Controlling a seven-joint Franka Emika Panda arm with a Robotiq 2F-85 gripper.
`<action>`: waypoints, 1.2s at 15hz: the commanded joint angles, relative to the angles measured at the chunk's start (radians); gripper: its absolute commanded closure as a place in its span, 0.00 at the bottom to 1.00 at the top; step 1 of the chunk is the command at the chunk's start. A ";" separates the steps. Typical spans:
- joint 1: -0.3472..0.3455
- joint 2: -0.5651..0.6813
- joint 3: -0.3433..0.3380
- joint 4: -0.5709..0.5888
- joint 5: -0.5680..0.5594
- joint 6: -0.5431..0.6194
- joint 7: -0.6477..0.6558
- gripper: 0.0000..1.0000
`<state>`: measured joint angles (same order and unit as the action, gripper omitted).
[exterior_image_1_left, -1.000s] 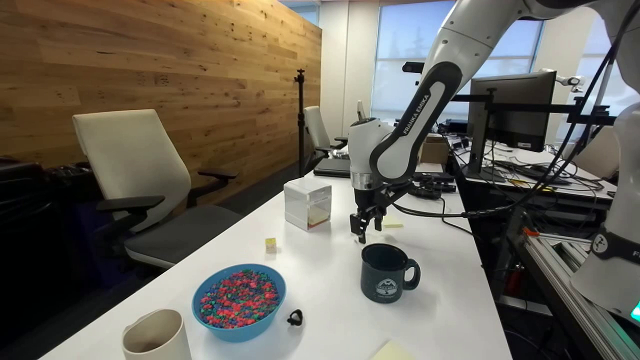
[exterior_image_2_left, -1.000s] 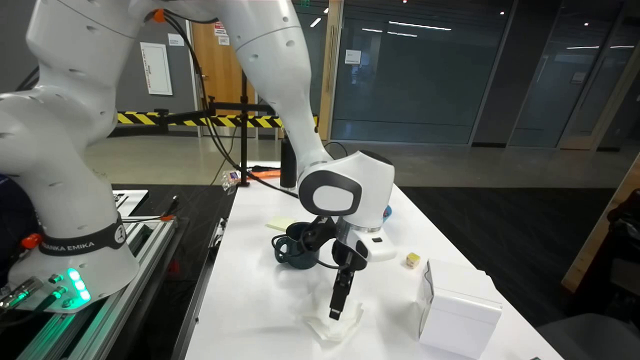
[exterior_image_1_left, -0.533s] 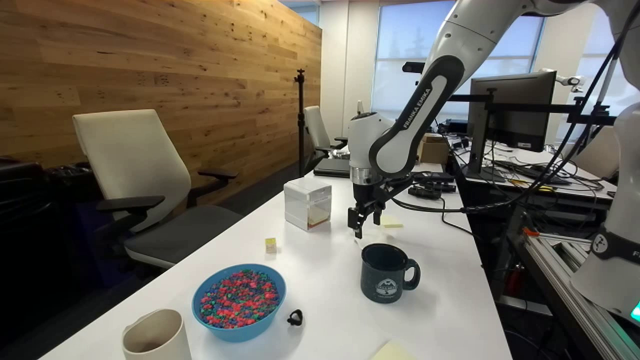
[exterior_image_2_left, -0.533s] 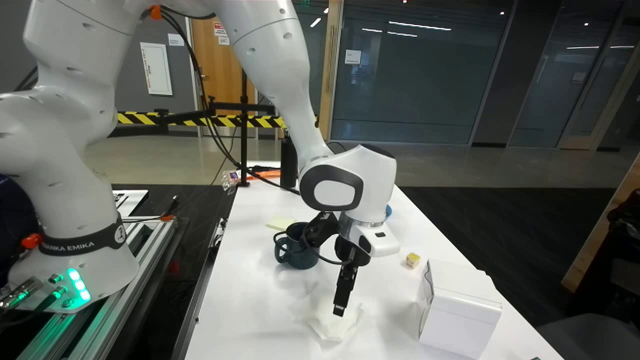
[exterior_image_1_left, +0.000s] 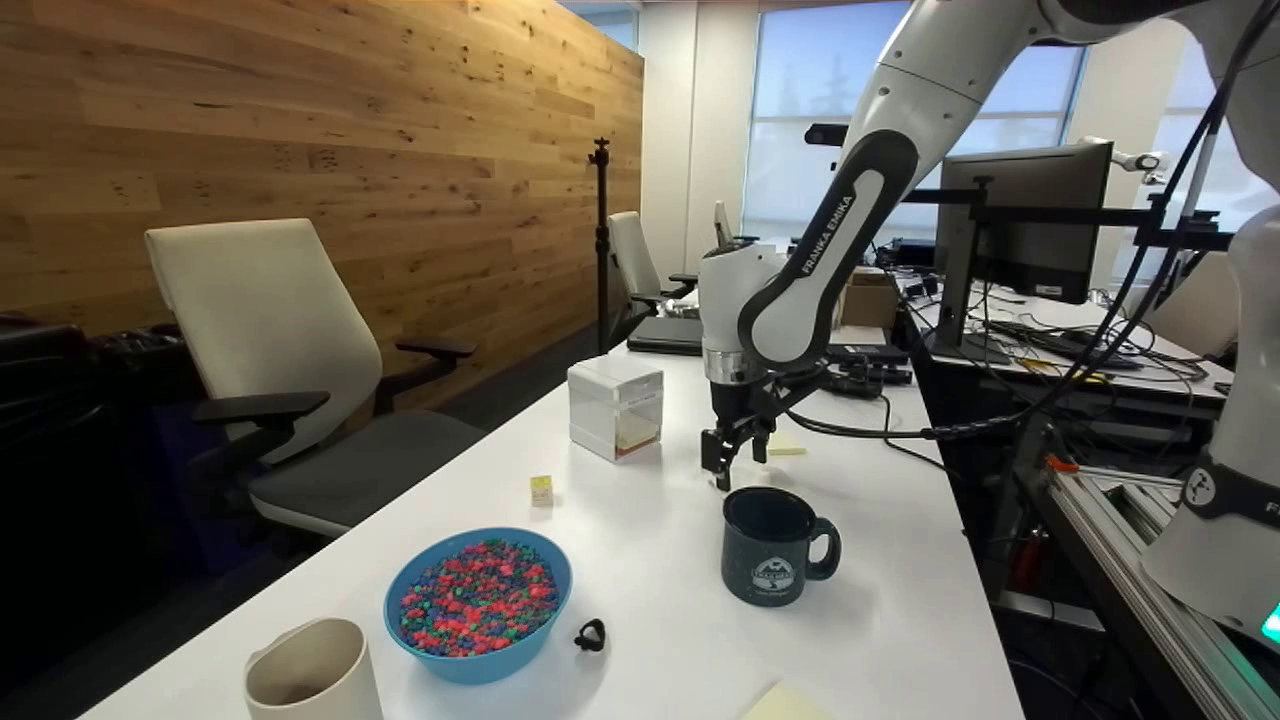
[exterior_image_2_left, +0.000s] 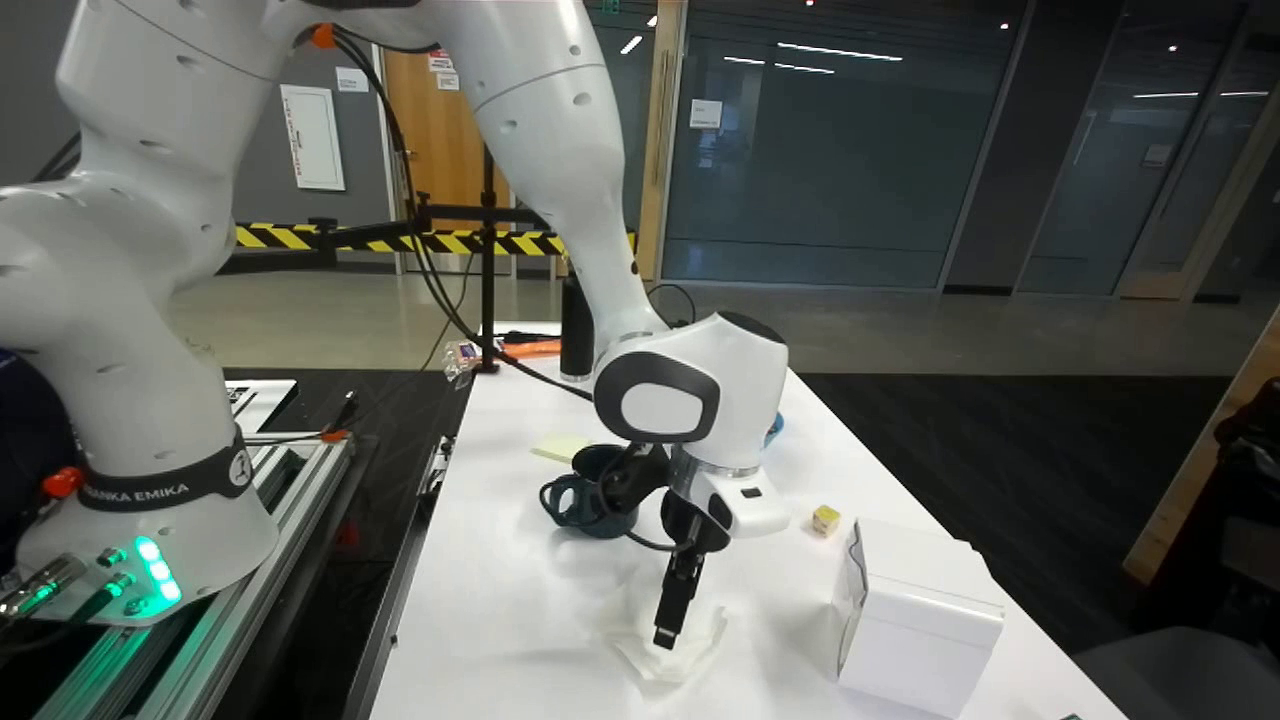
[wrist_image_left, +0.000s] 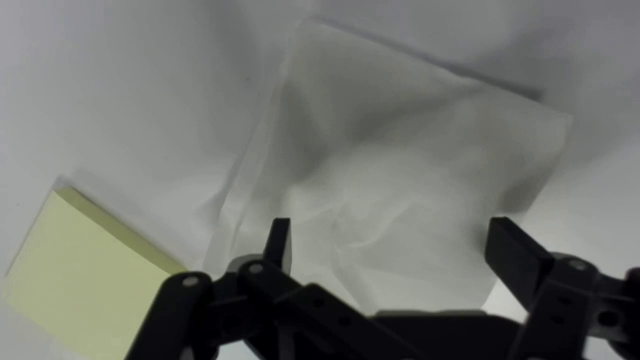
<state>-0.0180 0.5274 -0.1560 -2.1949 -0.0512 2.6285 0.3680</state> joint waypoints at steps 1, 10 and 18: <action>-0.032 0.017 0.019 0.010 0.055 0.027 -0.062 0.00; -0.050 0.028 0.025 0.009 0.078 0.042 -0.097 0.26; -0.055 0.030 0.035 0.021 0.091 0.056 -0.112 0.84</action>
<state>-0.0520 0.5460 -0.1378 -2.1833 -0.0010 2.6656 0.3021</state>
